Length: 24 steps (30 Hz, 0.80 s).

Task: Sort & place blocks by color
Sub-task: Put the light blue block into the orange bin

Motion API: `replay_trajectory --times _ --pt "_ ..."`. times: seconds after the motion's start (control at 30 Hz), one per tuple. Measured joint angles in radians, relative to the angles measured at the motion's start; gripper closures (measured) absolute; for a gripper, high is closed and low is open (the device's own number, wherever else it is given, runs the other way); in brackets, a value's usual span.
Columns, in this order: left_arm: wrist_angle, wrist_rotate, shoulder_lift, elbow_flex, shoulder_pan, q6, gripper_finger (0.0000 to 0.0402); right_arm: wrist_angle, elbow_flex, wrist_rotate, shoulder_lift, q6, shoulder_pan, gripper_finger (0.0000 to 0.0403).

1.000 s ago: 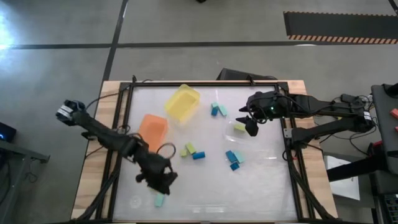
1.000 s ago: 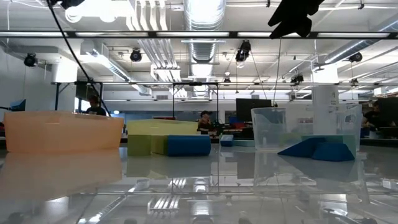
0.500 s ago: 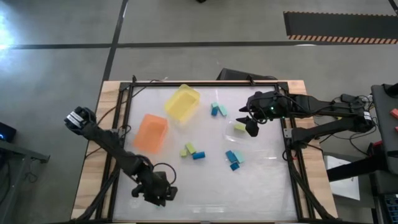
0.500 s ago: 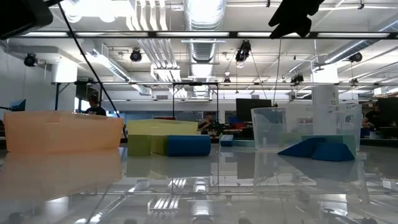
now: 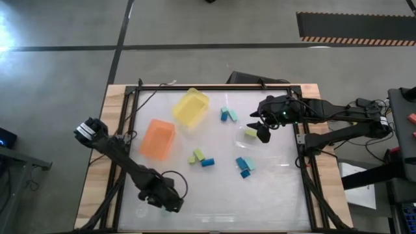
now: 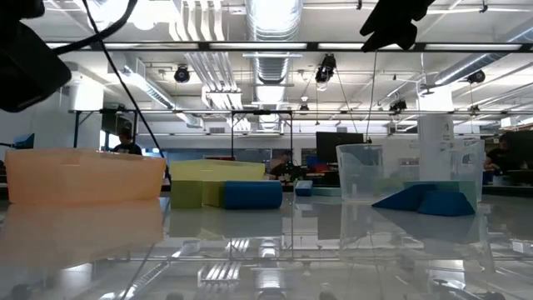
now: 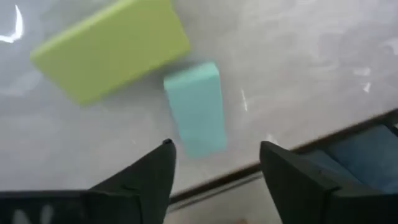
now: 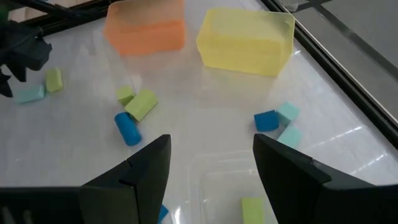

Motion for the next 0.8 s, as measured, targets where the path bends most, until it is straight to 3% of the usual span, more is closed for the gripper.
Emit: replay_trajectory --times 0.1,0.6,0.8 --pt "0.003 -0.038 0.021 0.000 0.000 0.002 0.0163 -0.001 0.000 0.000 0.000 0.000 0.000 0.0184" --pt "-0.013 -0.032 0.098 0.003 -0.003 0.000 0.0161 -0.056 -0.002 -0.004 0.000 -0.014 0.000 0.0184" --pt "-0.037 -0.035 0.098 0.003 -0.009 0.000 0.0211 -0.058 -0.002 -0.004 0.000 -0.031 0.000 0.0184"
